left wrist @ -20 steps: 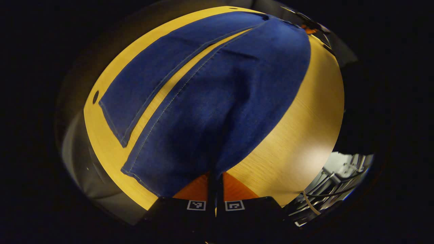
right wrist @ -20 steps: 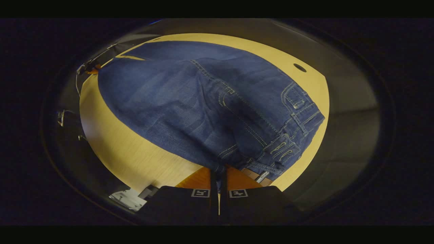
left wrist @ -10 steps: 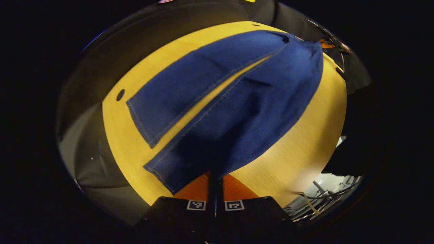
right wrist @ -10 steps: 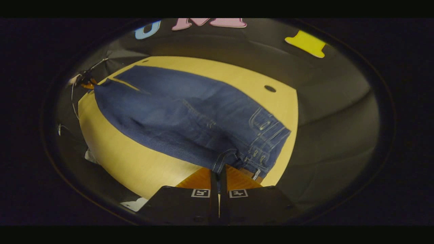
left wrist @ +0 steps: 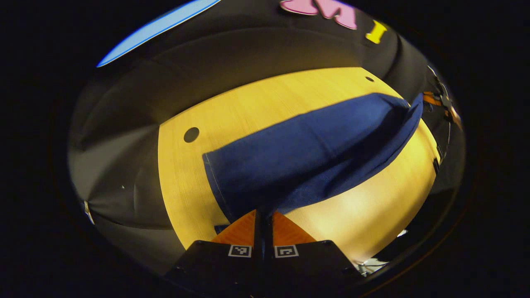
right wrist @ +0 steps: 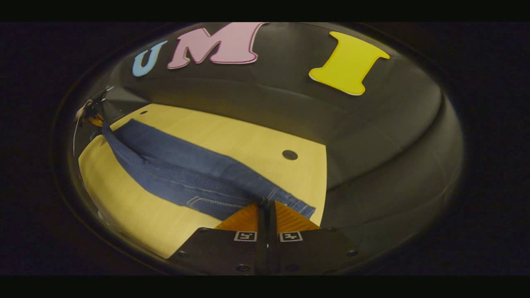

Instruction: Grasp the waist and the cuffs of the jeans and fold them to make the two legs overlap; first hold the waist and fold one-third of the jeans toward the cuffs, then hold the cuffs and fold the remaining one-third in the same direction to finish folding.

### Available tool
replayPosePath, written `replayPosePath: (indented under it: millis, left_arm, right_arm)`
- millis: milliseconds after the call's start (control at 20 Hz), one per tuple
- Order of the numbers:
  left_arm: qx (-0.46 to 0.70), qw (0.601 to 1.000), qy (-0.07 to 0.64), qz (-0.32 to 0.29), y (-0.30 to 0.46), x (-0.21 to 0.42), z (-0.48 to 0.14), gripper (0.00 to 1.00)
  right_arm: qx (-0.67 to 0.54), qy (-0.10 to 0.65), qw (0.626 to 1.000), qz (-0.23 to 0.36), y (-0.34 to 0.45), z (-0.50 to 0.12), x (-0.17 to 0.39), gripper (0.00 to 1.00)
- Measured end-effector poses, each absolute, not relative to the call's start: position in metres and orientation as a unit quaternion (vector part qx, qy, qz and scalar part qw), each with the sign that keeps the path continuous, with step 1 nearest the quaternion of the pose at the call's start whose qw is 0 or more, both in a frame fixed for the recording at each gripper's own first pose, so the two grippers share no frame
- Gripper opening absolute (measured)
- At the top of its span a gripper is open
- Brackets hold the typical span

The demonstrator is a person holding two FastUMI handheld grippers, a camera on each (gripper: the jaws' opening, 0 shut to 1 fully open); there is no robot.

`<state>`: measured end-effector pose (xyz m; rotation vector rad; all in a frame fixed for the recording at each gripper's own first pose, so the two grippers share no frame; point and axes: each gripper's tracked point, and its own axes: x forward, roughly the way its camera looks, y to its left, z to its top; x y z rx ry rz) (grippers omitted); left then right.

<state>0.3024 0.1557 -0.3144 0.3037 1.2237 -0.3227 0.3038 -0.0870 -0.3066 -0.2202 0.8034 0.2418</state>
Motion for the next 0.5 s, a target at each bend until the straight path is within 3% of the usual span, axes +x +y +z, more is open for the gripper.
replayPosePath:
  millis: [100,150,200,250,300,500]
  left_arm:
    - [0.107,0.793,0.586,-0.131,0.151,0.33,-0.337,0.02]
    - [0.099,0.783,0.602,-0.123,0.152,0.335,-0.35,0.06]
    - [0.098,0.771,0.619,-0.116,0.154,0.341,-0.366,0.06]
    - [0.102,0.762,0.63,-0.113,0.156,0.348,-0.379,0.06]
    - [0.108,0.756,0.636,-0.108,0.161,0.357,-0.396,0.06]
    - [0.106,0.754,0.642,-0.087,0.16,0.388,-0.415,0.06]
  right_arm:
    - [-0.095,0.396,0.908,0.095,-0.085,-0.327,0.329,0.05]
    - [-0.085,0.407,0.906,0.084,-0.083,-0.344,0.342,0.05]
    - [-0.082,0.416,0.902,0.077,-0.082,-0.358,0.351,0.0]
    - [-0.08,0.429,0.897,0.07,-0.081,-0.377,0.361,0.05]
    - [-0.08,0.437,0.893,0.066,-0.079,-0.389,0.366,0.0]
    - [-0.068,0.472,0.877,0.051,-0.076,-0.438,0.381,0.06]
